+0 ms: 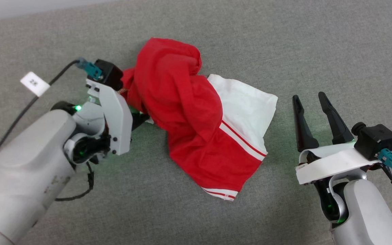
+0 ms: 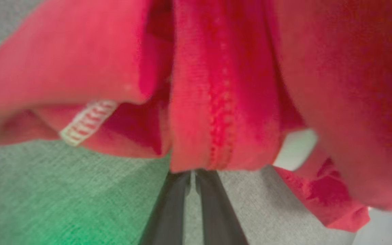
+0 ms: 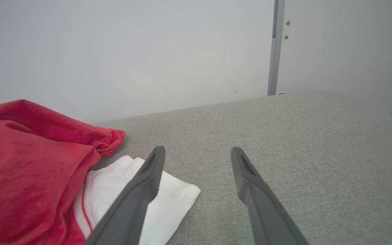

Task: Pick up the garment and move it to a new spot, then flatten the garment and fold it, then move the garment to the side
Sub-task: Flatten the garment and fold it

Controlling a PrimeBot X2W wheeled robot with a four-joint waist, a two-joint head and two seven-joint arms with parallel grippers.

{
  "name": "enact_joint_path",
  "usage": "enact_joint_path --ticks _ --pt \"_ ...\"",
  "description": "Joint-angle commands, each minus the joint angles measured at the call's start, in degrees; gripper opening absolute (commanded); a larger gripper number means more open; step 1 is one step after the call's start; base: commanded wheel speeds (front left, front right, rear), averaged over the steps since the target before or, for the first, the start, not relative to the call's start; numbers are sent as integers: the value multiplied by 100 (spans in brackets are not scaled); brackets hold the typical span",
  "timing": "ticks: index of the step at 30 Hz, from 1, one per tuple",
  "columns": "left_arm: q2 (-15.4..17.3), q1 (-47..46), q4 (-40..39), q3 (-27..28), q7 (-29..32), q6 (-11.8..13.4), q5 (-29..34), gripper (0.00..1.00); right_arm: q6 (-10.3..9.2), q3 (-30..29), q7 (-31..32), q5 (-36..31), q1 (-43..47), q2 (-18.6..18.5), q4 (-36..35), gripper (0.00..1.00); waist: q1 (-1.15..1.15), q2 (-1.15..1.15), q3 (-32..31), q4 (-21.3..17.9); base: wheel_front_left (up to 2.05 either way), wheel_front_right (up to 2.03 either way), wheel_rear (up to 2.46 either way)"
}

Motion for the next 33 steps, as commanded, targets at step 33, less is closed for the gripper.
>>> enact_joint_path --ticks 33 --pt "2192 1238 -1561 452 121 983 -777 0 -11 -280 477 -344 449 11 -178 100 0 0 -1086 950 0 0 0"
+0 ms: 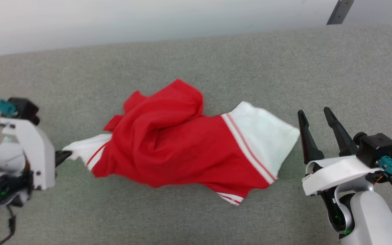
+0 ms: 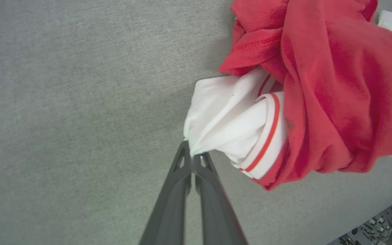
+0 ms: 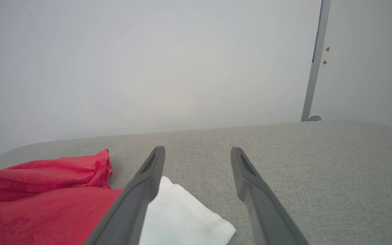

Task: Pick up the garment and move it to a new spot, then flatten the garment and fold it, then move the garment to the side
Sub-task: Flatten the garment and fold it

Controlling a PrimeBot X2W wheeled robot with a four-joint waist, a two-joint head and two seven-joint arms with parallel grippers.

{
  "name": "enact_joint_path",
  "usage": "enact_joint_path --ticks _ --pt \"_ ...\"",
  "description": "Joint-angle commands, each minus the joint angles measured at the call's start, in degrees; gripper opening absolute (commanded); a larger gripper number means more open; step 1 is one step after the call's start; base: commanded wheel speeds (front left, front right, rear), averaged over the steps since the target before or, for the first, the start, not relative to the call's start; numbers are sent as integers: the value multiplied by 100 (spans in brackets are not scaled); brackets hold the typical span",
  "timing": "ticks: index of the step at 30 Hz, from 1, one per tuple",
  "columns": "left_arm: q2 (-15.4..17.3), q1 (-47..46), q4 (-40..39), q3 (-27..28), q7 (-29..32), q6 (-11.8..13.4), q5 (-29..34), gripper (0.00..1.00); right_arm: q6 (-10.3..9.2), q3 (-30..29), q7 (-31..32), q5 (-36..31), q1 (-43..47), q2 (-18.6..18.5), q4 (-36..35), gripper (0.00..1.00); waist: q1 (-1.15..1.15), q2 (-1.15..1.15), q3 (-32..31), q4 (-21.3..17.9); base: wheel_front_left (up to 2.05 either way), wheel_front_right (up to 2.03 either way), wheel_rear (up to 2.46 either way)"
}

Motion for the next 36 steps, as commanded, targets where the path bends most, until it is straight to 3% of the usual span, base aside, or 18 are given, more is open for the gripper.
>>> enact_joint_path --ticks 1,4,8,18,19,20,22,23,24,36 --pt "51 118 -28 18 -32 61 -17 0 -9 -7 14 -6 108 9 -17 100 0 0 -73 45 0 0 0" --pt "322 317 -63 -1 -161 194 50 0 -9 -31 24 -7 144 9 -21 100 0 0 -145 72 0 0 0" --pt "394 636 -54 -27 -319 357 -75 0 -9 -36 46 15 229 9 -22 100 0 0 -203 107 0 0 0" --pt "-81 1106 388 -57 -855 242 -266 0 -9 184 128 70 221 8 23 100 0 0 -358 230 0 0 0" --pt "-132 1106 425 -38 -944 235 -239 28 -9 208 140 51 231 9 25 100 0 0 -393 258 0 0 0" --pt "-178 1126 457 -14 -1021 221 -251 47 -9 226 158 34 244 9 34 100 0 0 -430 290 0 0 0" --pt "-220 1157 468 -26 -1143 167 -188 49 -9 266 189 9 280 10 41 100 0 0 -514 362 0 0 0" --pt "-225 1169 458 -11 -1215 144 -179 58 -9 296 226 -2 294 9 42 100 0 0 -553 397 0 0 0" --pt "-237 1167 438 13 -1278 150 -161 100 -9 317 239 -6 305 1 39 100 0 0 -589 444 0 0 0" --pt "-127 1457 -244 340 -2584 353 113 100 -9 1024 604 277 363 -153 108 100 0 0 -1091 1212 0 0 0"
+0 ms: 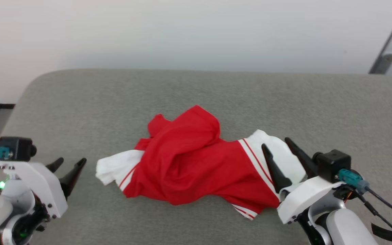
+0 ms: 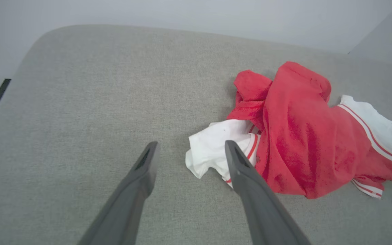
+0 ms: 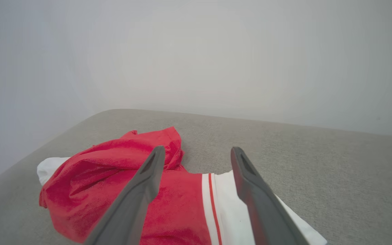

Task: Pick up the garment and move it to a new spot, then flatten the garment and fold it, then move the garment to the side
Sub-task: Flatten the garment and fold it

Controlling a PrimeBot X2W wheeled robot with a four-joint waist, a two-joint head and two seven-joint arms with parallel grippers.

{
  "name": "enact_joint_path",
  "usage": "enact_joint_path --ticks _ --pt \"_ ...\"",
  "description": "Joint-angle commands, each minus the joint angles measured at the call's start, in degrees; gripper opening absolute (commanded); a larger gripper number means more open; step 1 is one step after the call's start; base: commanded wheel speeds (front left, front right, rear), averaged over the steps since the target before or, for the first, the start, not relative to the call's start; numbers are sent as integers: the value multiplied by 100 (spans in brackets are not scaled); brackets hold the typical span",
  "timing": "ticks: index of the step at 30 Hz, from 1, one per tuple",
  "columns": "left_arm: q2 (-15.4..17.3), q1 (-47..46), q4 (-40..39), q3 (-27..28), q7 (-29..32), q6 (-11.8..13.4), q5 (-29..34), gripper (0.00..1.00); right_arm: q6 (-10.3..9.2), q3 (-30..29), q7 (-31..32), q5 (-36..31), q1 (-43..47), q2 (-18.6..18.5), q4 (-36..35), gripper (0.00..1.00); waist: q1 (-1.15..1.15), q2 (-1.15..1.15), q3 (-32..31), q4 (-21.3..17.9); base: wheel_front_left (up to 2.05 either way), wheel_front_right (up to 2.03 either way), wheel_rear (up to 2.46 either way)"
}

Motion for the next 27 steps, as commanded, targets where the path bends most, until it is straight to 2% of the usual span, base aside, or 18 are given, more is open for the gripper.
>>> enact_joint_path --ticks 1,9,16,21,27 --pt "41 145 -88 42 -202 44 79 100 -10 107 40 52 29 -27 21 100 0 0 -244 331 0 0 0" --pt "243 780 -470 445 -1610 366 187 100 -10 875 586 582 -174 -113 218 100 0 0 -368 755 0 0 0" --pt "178 1380 -737 1089 -1885 520 430 100 -11 1355 1356 983 -492 -231 425 100 0 0 -338 1029 0 0 0" --pt "-486 2114 -978 2404 -1879 527 1191 100 -11 1528 2077 1165 -739 -316 638 100 0 0 -259 1270 0 0 0" --pt "-1359 2893 -1141 3531 -1881 165 2049 100 -10 1614 2826 1041 -1053 -328 1033 100 0 0 -131 1502 0 0 0"
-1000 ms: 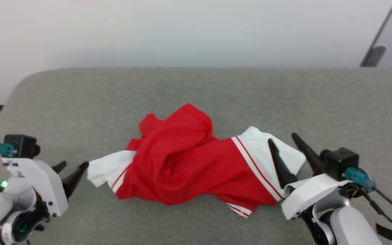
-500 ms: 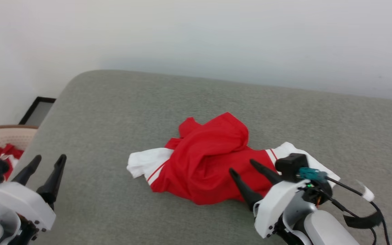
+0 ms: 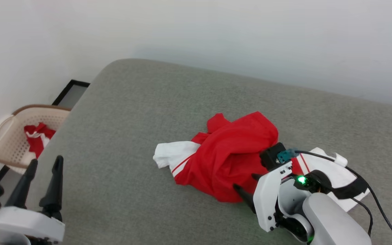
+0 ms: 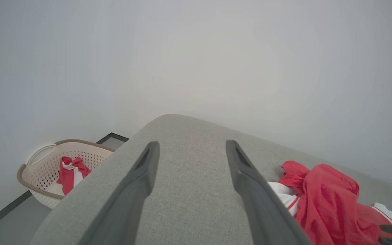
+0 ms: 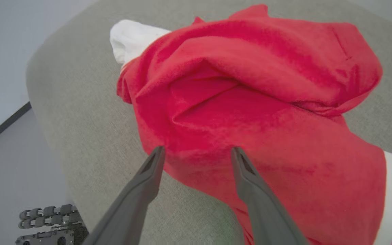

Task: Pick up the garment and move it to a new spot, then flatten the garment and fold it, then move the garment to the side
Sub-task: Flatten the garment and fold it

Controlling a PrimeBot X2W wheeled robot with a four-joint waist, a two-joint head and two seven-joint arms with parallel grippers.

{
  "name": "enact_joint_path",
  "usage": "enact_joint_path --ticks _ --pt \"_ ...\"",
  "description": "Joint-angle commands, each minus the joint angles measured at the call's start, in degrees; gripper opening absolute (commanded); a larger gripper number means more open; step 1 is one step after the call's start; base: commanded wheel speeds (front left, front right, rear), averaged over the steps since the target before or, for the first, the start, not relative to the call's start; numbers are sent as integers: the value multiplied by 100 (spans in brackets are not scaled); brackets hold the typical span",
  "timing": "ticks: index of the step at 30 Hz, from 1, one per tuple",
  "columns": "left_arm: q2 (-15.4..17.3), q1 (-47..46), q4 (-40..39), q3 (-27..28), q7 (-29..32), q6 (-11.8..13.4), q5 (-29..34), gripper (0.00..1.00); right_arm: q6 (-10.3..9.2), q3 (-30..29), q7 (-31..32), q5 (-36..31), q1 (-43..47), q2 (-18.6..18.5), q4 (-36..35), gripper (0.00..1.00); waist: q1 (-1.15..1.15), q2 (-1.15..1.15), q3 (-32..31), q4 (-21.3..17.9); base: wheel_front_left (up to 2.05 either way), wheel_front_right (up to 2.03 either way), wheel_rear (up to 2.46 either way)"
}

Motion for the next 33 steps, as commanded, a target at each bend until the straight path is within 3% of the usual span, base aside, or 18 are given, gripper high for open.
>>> enact_joint_path --ticks 1,3,4,5,6,14,23,33 --pt "-70 51 -21 74 4 -55 83 100 -9 27 48 -54 -59 -4 55 100 0 0 86 114 0 0 0" --pt "-337 187 15 295 4 -203 254 100 -9 69 191 -126 -181 16 241 100 0 0 118 175 0 0 0" --pt "-443 237 41 378 4 -278 356 100 -10 110 234 -212 -259 -7 330 87 0 0 137 206 0 0 0" --pt "-544 272 72 458 4 -352 433 100 -9 114 219 -217 -322 3 405 38 0 0 155 232 0 0 0" --pt "-652 308 106 530 3 -424 492 100 -9 105 248 -176 -358 31 536 0 0 0 168 259 0 0 0" --pt "-1279 485 267 994 3 -902 874 100 -10 9 135 -103 -909 44 1012 0 0 0 294 428 0 0 0" --pt "-1699 424 387 1221 3 -1212 1175 100 -9 -343 -71 -152 -1737 -202 1240 0 0 0 445 585 0 0 0" --pt "-2070 292 557 1265 3 -1405 1435 100 -10 -772 -510 -611 -2664 -502 2618 0 0 0 701 800 0 0 0"
